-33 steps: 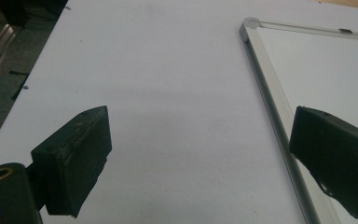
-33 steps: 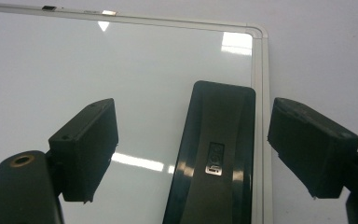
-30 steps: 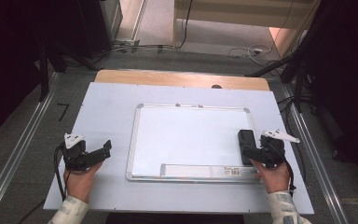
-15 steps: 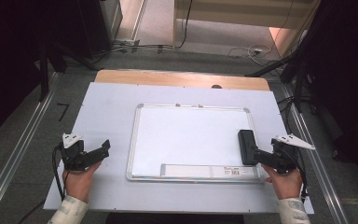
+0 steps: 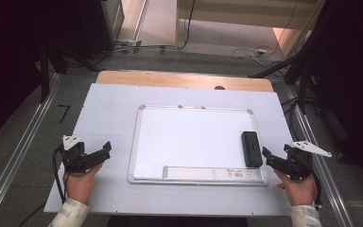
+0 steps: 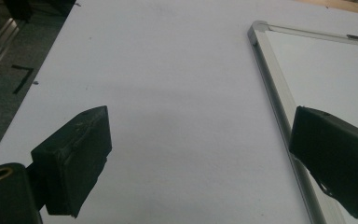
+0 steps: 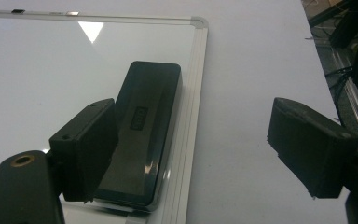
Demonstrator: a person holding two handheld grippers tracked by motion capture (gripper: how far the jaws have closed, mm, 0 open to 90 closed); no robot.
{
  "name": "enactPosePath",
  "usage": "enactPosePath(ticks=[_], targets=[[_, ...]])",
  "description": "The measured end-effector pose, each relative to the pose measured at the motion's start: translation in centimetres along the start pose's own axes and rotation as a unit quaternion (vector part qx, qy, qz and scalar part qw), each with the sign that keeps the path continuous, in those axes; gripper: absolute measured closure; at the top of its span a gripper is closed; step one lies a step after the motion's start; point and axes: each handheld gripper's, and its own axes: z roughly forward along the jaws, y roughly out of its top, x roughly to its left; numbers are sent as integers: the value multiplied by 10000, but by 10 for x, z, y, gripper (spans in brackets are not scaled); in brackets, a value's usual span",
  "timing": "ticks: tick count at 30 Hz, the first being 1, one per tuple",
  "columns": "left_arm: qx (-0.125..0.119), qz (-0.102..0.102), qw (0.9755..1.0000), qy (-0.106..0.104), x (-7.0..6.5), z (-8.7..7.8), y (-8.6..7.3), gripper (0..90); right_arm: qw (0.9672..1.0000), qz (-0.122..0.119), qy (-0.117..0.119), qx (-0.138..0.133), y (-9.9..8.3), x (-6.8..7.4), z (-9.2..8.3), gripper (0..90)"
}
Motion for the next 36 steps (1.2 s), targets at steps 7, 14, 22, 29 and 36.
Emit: enactPosePath(ticks=[7,14,22,29,36], targets=[[-20,-33,10000,14,2,-1,1,62,10000,39,-66,-37,-2,-6,-3,150],[-53,-75,9999,45,4,-2,2,62,9999,69,-120,-48,-3,-11,-6,150],[-64,-92,9999,49,5,-2,2,62,9996,141,-231,-35,-7,-20,-10,150],[-78,-112,9999,60,5,-2,2,62,9992,205,-352,23,-13,-29,-12,150],[-70,-87,9999,55,5,-2,2,62,9986,298,-426,9,-17,-36,-15,150]])
